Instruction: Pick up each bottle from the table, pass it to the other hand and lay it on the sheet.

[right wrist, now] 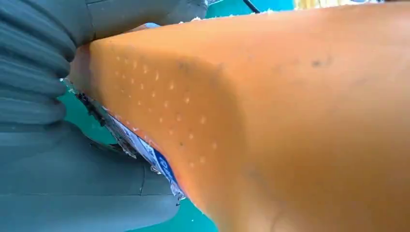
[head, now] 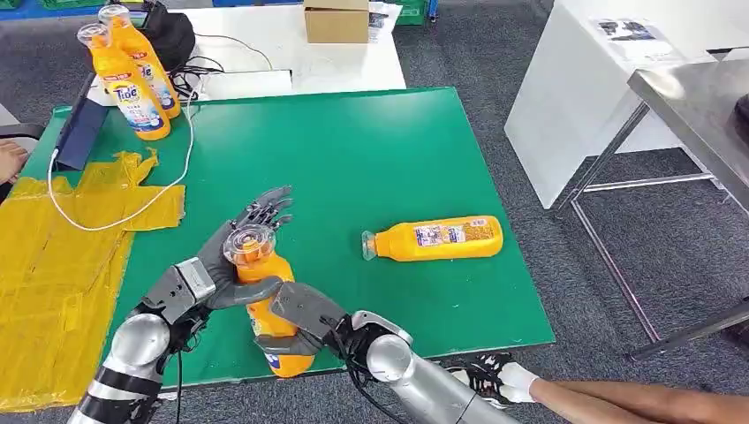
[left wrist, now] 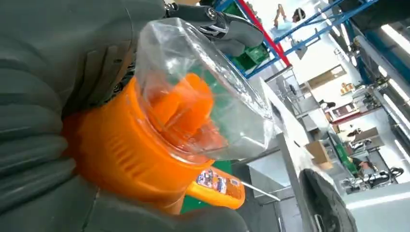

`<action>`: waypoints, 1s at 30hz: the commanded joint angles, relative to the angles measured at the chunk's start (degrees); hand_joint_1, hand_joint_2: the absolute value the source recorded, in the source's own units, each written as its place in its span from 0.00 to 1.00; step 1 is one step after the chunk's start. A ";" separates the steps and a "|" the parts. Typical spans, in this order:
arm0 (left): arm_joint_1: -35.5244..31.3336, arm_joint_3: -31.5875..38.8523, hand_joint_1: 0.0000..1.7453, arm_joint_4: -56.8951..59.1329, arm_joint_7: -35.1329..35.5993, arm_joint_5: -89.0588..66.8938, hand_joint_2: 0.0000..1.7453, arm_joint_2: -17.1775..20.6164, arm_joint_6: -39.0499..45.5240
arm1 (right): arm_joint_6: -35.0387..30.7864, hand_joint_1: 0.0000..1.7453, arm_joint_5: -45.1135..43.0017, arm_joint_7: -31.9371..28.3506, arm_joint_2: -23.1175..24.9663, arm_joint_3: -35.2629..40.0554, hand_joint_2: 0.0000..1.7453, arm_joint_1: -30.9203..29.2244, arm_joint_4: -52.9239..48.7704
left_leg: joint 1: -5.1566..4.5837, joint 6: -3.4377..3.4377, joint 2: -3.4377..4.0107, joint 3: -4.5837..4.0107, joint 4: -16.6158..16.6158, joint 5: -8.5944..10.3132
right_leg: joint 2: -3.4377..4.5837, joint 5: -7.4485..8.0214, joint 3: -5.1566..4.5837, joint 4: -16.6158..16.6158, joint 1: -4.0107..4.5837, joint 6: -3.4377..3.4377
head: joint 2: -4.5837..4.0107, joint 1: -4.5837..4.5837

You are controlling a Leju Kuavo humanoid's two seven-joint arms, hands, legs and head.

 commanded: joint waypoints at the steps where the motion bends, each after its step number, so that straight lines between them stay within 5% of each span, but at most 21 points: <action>1: -2.63 -6.39 0.19 5.49 0.01 -0.18 1.00 1.16 -1.94 | 1.41 1.00 0.67 0.41 0.60 6.01 1.00 -4.94 6.22 | -0.06 0.16 -0.01 0.10 -0.05 0.01 | -0.06 -0.01 0.09 -0.01 -0.03 -0.02 | 0.00 0.00; 2: -2.67 -6.50 1.00 5.75 -0.14 0.00 1.00 1.43 -2.36 | 1.51 1.00 0.62 0.35 0.70 6.18 1.00 -5.09 6.54 | -0.11 0.26 -0.02 0.22 -0.08 0.00 | -0.10 -0.04 0.20 -0.01 -0.06 -0.04 | 0.00 0.00; 30: -1.27 -4.25 1.00 6.06 -1.05 2.30 1.00 1.78 -4.12 | -0.37 1.00 0.48 -0.93 0.91 5.51 1.00 -5.42 5.59 | -0.13 0.30 0.07 0.27 -0.10 -0.02 | -0.02 -0.04 0.23 -0.02 -0.06 -0.05 | 0.00 0.02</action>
